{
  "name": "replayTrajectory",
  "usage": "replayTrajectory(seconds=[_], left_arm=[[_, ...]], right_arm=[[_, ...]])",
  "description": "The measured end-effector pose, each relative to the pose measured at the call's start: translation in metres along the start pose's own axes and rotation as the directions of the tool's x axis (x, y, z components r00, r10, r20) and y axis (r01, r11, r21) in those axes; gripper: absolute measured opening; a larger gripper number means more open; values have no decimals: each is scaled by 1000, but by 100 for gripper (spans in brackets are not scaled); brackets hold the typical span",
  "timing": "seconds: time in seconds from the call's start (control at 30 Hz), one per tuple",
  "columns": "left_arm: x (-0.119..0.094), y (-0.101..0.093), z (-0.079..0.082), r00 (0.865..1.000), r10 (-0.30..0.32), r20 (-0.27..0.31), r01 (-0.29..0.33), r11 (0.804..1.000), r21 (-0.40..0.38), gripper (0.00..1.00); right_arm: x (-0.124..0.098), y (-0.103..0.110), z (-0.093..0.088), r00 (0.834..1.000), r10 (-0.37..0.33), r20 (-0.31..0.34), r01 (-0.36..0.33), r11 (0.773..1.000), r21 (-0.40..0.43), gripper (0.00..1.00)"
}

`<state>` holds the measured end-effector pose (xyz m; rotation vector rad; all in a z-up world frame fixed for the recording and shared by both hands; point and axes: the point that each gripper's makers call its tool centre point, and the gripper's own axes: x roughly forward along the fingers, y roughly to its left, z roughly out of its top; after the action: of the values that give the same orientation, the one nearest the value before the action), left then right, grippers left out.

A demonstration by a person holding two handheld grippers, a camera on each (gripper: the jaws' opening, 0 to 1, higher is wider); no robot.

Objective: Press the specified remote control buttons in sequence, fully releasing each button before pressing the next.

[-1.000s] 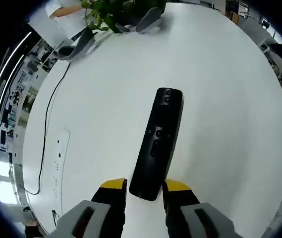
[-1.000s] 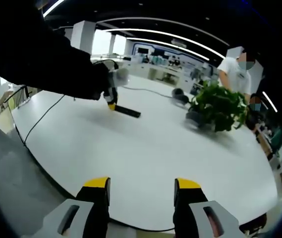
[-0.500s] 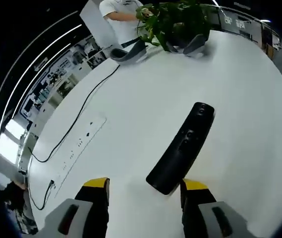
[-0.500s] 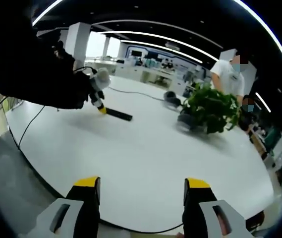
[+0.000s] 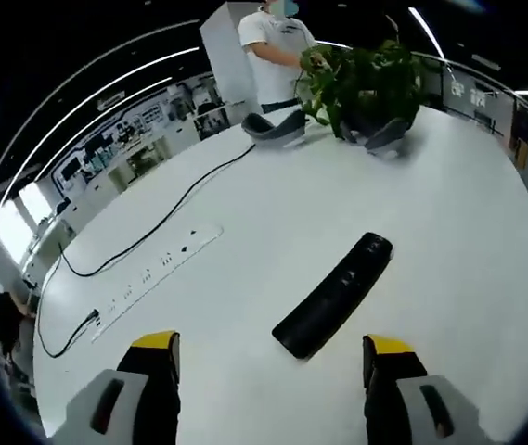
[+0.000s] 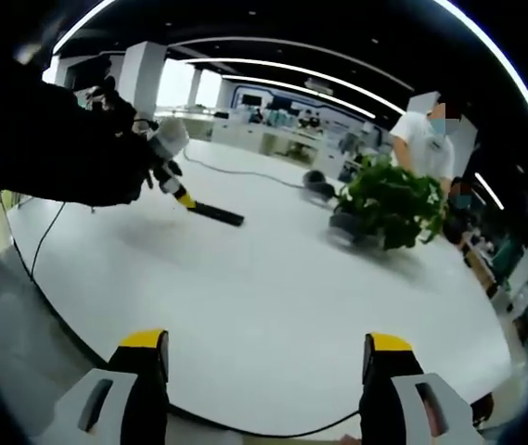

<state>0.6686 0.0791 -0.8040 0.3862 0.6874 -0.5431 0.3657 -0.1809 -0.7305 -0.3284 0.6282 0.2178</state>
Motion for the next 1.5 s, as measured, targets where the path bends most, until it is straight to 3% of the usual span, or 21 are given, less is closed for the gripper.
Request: replayTrajectory(seconds=[0.03,0.17,0.27,0.53,0.67,0.93,1.03,1.13,1.3,1.43,1.5], left_arm=[[-7,-2,5,999,-5,35,6,1000,-22,87],[-33,-5,9,997,-15,81,20,998,-63,88],[-50,-6,11,993,-8,117,16,998,-64,91],[-98,-7,18,968,33,248,0,991,-131,100],[-135,-10,22,933,76,351,-5,980,-199,100],[-188,-16,9,908,120,401,-21,970,-243,100],[-213,-15,10,881,159,445,-24,956,-294,100],[-229,-16,4,873,177,455,-31,950,-311,100],[-267,-18,-6,841,243,484,-68,934,-350,100],[-289,-22,-14,830,262,492,-69,924,-376,100],[-300,-21,-16,811,295,506,-78,911,-405,100]], right_arm=[[0,0,1,1000,0,10,-1,1000,9,89],[2,3,1,1000,20,6,-21,1000,16,97],[0,1,8,998,11,55,-12,1000,18,99],[0,4,10,997,29,65,-31,999,33,99],[0,5,9,998,30,59,-32,999,27,99],[-1,11,12,996,59,72,-61,998,26,99],[-1,11,11,996,63,67,-64,998,23,99],[-1,11,11,996,61,70,-63,998,20,99],[-2,11,12,996,57,72,-58,998,4,99],[-3,11,11,996,58,69,-59,998,6,99],[-4,11,12,995,60,78,-60,998,2,98]])
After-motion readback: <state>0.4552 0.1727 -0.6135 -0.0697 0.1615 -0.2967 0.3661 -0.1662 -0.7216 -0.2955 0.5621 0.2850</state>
